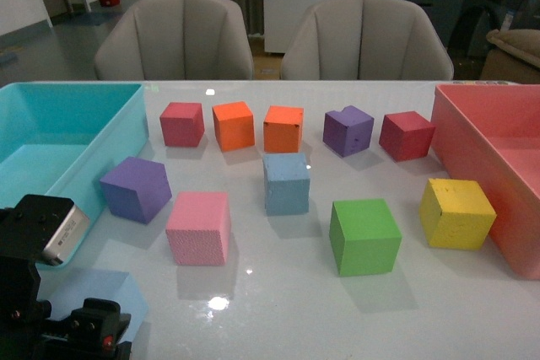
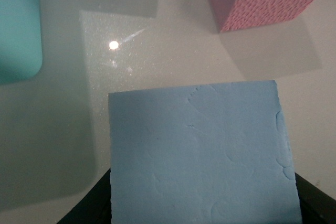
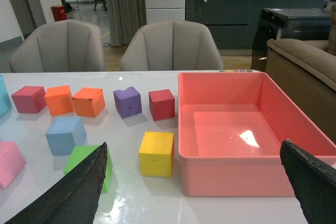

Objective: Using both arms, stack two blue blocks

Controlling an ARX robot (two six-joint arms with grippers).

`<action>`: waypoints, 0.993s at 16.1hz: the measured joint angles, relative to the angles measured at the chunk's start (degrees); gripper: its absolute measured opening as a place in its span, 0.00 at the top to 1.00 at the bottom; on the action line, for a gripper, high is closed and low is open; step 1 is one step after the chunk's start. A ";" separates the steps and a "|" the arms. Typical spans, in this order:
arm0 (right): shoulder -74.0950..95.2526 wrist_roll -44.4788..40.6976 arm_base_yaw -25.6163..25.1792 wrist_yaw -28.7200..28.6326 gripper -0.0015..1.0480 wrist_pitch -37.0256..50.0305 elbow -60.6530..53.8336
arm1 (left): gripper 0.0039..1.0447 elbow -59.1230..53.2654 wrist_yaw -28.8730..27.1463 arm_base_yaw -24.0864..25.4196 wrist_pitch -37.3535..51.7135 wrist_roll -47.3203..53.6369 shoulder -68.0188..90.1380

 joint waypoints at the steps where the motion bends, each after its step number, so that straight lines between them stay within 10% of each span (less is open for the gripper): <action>1: 0.00 0.00 0.00 0.02 0.06 -0.02 0.00 | 0.45 -0.07 -0.55 -0.68 -1.29 0.04 -2.73; 16: 0.00 0.00 0.00 0.00 0.06 0.00 0.00 | 0.54 63.89 -4.72 -16.57 -38.93 8.41 21.75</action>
